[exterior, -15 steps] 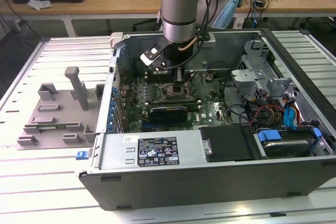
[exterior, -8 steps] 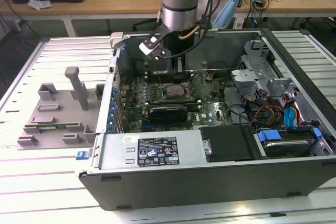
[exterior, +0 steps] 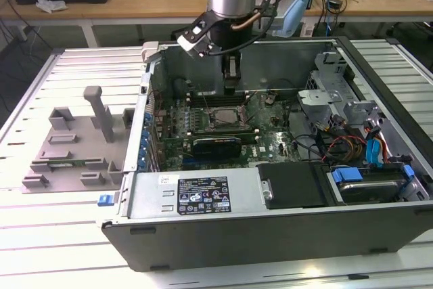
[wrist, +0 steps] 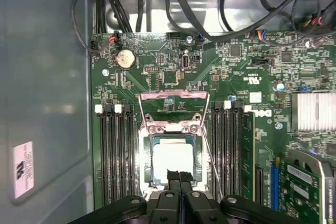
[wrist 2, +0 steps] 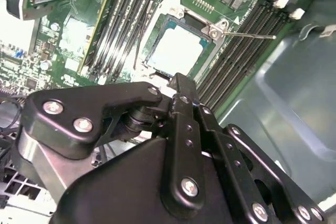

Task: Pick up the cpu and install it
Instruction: 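Place the cpu into insertion slot, then close the cpu cover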

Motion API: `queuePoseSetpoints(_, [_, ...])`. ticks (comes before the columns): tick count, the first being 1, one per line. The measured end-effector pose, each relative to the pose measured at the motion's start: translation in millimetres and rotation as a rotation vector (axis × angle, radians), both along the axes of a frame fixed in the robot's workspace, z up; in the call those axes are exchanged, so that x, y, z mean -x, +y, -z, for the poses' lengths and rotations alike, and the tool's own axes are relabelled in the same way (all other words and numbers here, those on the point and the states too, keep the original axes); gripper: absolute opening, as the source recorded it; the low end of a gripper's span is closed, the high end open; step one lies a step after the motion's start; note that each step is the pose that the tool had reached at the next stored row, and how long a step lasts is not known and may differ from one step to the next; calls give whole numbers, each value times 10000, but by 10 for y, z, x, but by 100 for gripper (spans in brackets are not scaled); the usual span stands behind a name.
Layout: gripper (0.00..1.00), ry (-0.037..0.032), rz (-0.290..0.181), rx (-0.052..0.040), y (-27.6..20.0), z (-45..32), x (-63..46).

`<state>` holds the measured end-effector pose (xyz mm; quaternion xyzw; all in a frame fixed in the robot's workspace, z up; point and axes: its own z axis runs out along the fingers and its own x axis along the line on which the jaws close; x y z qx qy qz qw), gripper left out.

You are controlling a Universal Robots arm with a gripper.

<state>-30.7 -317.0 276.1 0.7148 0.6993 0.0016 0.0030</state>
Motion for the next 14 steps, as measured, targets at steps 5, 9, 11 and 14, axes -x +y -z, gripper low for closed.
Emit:
queuePoseSetpoints(5, [11, 1, 0, 2, 0, -7, 0])
queuePoseSetpoints(9, [11, 1, 0, 1, 0, -14, 0])
queuePoseSetpoints(11, [11, 1, 0, 2, 0, -15, 0])
queuePoseSetpoints(14, [11, 1, 0, 2, 0, -18, 0])
